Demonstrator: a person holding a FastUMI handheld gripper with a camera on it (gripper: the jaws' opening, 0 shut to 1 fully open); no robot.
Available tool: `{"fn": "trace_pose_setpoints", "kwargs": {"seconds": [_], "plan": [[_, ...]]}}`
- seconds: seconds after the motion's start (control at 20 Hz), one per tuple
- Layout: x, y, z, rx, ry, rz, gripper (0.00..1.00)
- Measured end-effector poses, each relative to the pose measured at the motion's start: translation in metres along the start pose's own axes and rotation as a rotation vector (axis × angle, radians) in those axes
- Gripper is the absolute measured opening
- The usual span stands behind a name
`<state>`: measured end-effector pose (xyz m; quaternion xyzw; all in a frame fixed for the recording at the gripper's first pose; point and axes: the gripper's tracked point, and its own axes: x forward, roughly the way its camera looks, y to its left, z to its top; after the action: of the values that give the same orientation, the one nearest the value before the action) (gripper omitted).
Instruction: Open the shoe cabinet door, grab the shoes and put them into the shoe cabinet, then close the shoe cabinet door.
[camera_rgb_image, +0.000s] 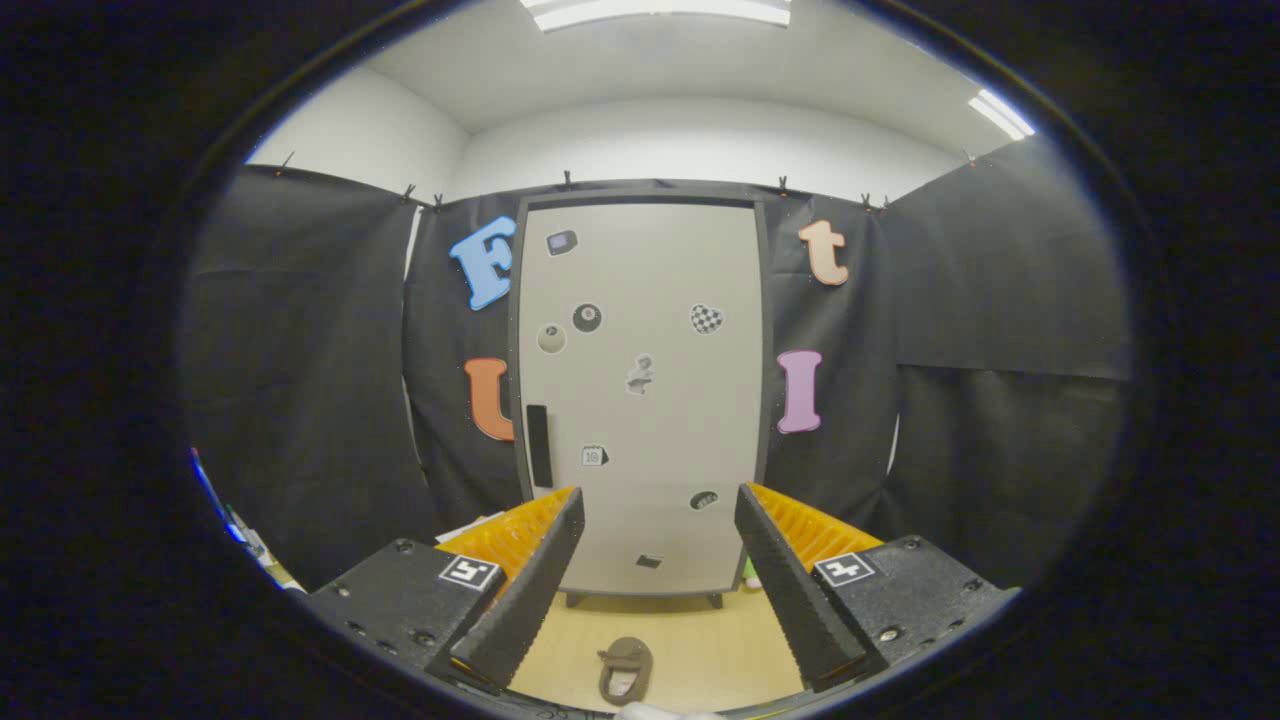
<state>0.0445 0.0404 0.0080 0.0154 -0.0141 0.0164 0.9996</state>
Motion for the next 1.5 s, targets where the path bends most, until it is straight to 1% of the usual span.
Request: {"fn": "trace_pose_setpoints", "kwargs": {"seconds": [0.2,0.35,0.5,0.75,0.9,1.0,1.1,1.15,1.25,1.35,1.5], "plan": [[0.056,0.04,-0.011,0.001,0.01,0.067,0.99],[0.105,0.069,-0.02,0.029,0.026,0.104,0.99],[0.155,0.094,-0.031,0.026,0.048,0.127,0.99],[0.236,0.116,-0.047,0.042,0.068,0.115,0.99],[0.27,0.129,-0.061,0.065,0.107,0.134,0.9],[0.281,0.136,-0.069,0.068,0.121,0.142,0.85],[0.287,0.139,-0.072,0.065,0.121,0.136,0.77],[0.289,0.139,-0.073,0.07,0.121,0.129,0.7],[0.289,0.145,-0.076,0.079,0.131,0.143,0.56],[0.29,0.144,-0.077,0.049,0.131,0.13,0.43],[0.289,0.142,-0.077,0.032,0.123,0.121,0.4]]}}
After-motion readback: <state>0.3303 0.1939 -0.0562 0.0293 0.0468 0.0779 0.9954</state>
